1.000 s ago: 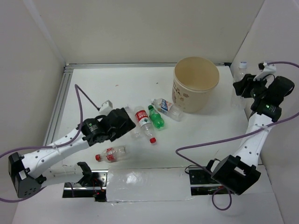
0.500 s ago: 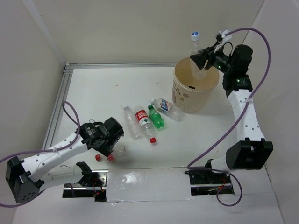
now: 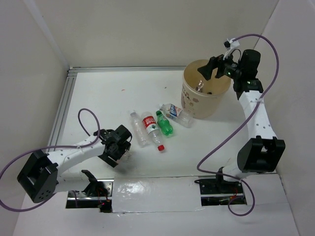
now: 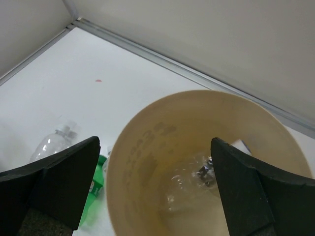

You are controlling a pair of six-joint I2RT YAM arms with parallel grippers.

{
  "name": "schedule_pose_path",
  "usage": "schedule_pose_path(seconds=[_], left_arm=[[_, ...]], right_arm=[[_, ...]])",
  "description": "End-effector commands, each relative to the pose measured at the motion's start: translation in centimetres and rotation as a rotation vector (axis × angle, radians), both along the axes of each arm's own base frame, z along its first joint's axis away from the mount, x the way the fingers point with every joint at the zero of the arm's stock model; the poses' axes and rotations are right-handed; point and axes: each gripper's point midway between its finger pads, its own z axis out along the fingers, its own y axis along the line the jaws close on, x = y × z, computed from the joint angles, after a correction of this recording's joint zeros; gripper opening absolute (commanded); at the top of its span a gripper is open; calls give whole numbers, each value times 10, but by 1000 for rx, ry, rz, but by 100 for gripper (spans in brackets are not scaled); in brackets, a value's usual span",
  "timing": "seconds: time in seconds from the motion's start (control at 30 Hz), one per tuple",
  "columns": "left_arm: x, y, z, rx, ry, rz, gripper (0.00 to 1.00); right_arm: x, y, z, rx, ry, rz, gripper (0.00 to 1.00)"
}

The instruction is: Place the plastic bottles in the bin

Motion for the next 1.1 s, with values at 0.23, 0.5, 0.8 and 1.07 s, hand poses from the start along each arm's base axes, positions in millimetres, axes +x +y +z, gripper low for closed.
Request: schedule_pose_path(seconds=[0.23,0.5,0.8,1.07], left_arm=[[44,-26,38,-32,-140,-149,11],[104,-87,226,-16,-844,-553,0],[225,-218,385,-156,-1443,-671,3],[296,-316,359,-266,-1402,-766,23]], right_arm=[[-123,44,19,-221,-174,359,100],[-171,45,-51,-283,-66,430,41],[-212,31,-135,-387,38,404,31],[-212,13,-173,-467,84,317,76]])
